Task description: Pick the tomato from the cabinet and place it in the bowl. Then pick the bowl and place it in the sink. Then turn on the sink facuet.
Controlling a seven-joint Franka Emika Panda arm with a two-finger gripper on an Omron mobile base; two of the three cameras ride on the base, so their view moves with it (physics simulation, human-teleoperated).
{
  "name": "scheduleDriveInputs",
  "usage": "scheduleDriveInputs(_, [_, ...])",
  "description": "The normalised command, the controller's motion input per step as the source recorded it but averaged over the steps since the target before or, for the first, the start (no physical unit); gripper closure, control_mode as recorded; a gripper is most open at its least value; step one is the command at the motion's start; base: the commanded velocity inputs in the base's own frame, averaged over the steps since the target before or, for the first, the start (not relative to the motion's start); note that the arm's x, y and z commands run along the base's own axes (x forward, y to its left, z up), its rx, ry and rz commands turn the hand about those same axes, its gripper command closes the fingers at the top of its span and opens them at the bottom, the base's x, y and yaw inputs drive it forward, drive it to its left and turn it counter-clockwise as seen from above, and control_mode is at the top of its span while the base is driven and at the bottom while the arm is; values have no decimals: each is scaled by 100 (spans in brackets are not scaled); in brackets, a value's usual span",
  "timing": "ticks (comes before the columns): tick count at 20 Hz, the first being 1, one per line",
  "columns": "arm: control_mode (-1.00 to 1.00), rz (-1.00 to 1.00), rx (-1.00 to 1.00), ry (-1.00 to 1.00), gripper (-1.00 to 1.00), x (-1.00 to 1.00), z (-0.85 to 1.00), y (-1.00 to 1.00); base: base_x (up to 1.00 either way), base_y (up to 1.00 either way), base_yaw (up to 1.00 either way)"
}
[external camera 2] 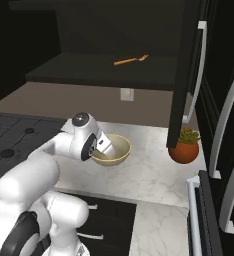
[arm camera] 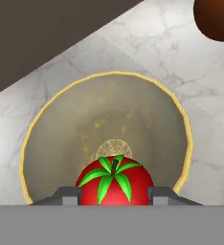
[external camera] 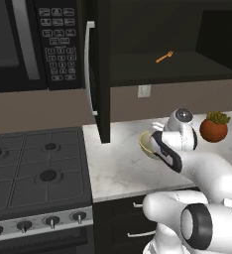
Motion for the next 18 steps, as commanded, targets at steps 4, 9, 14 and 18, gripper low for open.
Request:
scheduleDriveInputs(4, [-100,0,1,12,100,55,-27,0,0,0,0])
scheduleDriveInputs(9, [-100,0,5,12,100,34,-21,-2,0,0,0])
scheduleDriveInputs(14, [-100,0,4,11,100,22,-28,0,0,0,0])
scheduleDriveInputs(18, [-100,0,2,4,100,17,-39,-4,0,0,0])
